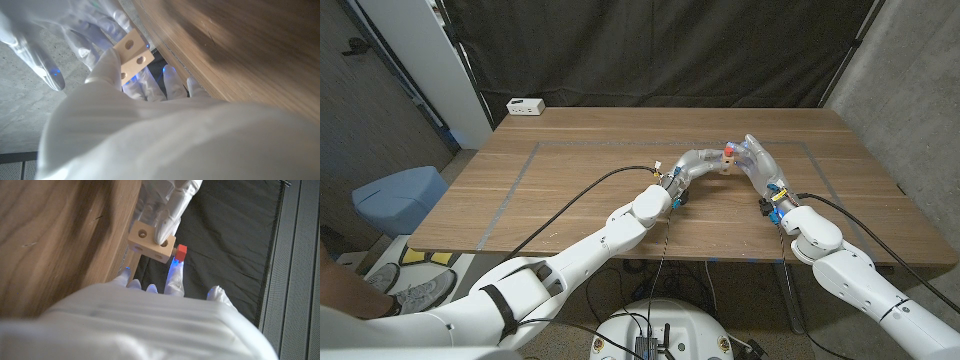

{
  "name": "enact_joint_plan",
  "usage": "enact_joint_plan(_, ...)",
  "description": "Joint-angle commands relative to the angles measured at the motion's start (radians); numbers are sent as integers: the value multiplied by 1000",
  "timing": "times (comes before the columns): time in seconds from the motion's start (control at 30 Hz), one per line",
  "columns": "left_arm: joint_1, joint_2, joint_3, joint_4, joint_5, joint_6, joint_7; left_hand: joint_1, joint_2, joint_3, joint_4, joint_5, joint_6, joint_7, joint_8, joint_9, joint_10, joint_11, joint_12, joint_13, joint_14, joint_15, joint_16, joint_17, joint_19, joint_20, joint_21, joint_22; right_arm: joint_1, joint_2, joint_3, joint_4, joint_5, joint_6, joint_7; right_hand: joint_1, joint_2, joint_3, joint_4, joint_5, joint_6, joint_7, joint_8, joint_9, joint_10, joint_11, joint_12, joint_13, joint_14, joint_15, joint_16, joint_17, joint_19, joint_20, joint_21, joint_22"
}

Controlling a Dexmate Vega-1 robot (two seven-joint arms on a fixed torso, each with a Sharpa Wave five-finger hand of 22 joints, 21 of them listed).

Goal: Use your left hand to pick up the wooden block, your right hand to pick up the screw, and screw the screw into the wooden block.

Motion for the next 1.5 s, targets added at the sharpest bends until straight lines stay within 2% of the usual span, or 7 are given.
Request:
enact_joint_plan(0.03, 1, 0, -2, 2, -3, -2, 1, -24, 34, 13, 5, 4, 51, 29, 10, 3, 7, 0, 9, 2, 8, -62, 1, -1, 7, 1, 4, 5, -3, 5, -1, -3, -2, 1, -17, -6, -1, 5, 3, 11, 26, 3, 9, 4, 7, -7, 8, 3, -51, -6, 7, 1, 10, -3, 11, 3)
enact_joint_plan(1.5, 2, -2, -3, 8, -9, -9, -6, -24, 35, 14, 5, 4, 51, 33, 10, 3, 7, 0, 9, 2, 9, -62, 1, 0, 9, -1, 4, 5, -46, 4, 16, -41, -3, -16, -65, 9, 4, 24, -10, 15, 106, 9, 17, 4, 71, -29, 17, 2, -4, -23, 17, -7, 57, 2, 20, 3)
